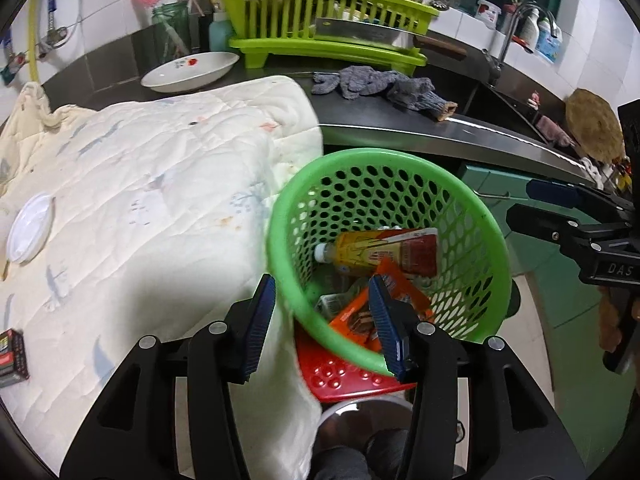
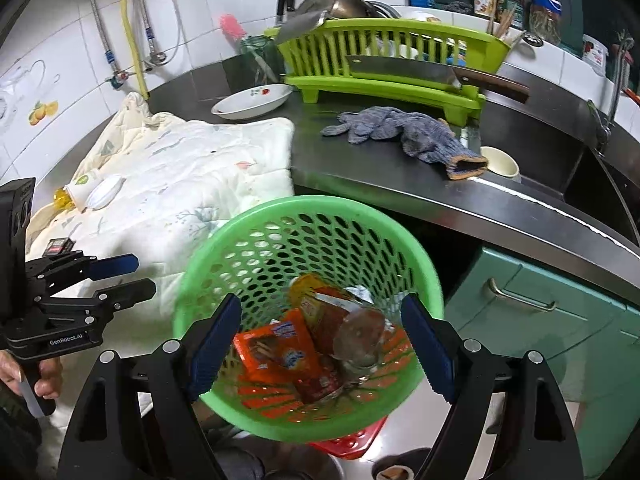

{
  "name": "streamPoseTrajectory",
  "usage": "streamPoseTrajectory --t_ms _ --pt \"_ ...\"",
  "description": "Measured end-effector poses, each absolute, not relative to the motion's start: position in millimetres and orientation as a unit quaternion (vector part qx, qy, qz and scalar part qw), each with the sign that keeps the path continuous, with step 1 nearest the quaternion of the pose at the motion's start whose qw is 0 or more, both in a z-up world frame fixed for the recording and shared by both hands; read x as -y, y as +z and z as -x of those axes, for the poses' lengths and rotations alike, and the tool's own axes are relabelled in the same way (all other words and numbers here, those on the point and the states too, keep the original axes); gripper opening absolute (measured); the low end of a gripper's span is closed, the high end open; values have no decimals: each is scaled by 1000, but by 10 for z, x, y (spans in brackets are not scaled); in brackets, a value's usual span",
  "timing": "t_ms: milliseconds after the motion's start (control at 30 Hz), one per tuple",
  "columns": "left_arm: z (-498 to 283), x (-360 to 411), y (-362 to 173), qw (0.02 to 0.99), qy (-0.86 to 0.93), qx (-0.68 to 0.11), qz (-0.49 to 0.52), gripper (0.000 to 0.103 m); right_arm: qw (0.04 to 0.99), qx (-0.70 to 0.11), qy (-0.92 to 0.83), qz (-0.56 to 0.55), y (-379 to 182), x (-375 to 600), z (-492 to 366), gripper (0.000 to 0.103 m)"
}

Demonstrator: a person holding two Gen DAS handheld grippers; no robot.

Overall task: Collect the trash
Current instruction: 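Move both tools back over the cloth toward the black glue box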

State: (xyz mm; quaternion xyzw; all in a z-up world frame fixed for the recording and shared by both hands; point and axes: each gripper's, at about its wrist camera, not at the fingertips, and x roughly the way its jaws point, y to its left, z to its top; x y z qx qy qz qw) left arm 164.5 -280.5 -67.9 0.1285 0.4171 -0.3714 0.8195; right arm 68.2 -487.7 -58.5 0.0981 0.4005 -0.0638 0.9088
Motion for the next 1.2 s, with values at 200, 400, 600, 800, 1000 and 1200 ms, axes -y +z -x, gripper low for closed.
streamPoseTrajectory --t_ms 200,400,600,800,1000,1200 --pt "-1650 2484 -607 829 -347 -421 -119 49 912 -398 -34 -93 -566 4613 -741 79" --pt "-1693 2072 -539 844 -315 -422 -103 50 913 -400 3 -86 -565 4310 -874 79" --pt "-1792 1574 -481 861 -269 -422 -89 50 912 -402 40 -74 -556 3967 -1073 79" --pt "-1926 1047 -432 876 -217 -425 -63 52 910 -405 71 -55 -533 3618 -1322 79" --pt "-2049 565 -445 885 -174 -430 -41 52 907 -407 97 -47 -508 3340 -1557 79" --pt "-2175 50 -503 890 -128 -438 -1 52 902 -410 128 -33 -481 3045 -1787 79"
